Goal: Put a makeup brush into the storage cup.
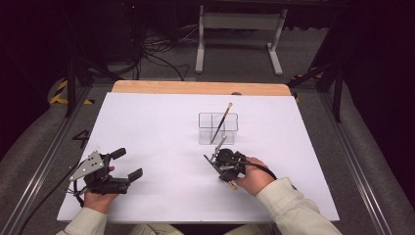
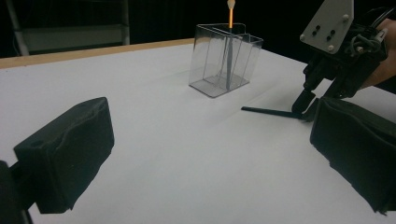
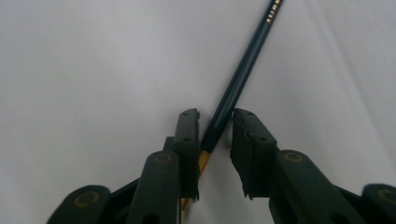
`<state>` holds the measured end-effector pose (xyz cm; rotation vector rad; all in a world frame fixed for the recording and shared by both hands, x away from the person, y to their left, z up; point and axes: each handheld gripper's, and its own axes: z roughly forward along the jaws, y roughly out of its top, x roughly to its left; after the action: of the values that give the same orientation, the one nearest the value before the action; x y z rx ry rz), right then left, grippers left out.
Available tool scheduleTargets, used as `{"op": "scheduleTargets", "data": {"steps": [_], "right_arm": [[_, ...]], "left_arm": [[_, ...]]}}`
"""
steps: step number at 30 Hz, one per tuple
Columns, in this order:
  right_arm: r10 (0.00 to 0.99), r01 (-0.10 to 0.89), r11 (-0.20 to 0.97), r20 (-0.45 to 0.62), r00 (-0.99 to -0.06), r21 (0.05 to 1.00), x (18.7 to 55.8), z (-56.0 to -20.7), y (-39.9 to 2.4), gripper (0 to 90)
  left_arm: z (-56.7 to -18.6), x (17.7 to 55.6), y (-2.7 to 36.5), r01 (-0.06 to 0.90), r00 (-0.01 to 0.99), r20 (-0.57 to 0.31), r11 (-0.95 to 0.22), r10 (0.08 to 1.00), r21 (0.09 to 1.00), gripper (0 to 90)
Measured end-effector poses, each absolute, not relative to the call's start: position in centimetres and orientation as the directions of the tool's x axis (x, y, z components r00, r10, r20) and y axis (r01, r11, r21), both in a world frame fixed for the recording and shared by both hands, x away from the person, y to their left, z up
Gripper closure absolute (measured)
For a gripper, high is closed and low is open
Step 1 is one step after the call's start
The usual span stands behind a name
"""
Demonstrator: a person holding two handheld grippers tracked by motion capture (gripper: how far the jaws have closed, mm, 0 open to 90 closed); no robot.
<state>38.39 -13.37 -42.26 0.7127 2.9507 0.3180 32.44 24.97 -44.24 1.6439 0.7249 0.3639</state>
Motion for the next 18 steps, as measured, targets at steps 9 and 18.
{"op": "scheduleTargets", "data": {"steps": [9,18], "right_arm": [[0.453,0.443,0.873,-0.004,-0.891,0.206,38.72,-42.25,-13.54,82.3],[0.46,0.456,0.868,0.028,-0.887,0.194,39.16,-42.21,-13.54,83.2]], "left_arm": [[-44.25,32.44,24.96,0.255,0.754,-0.156,-0.066,0.638,0.965,0.4],[-44.18,32.58,24.57,0.271,0.773,-0.156,-0.098,0.615,0.958,0.5]]}}
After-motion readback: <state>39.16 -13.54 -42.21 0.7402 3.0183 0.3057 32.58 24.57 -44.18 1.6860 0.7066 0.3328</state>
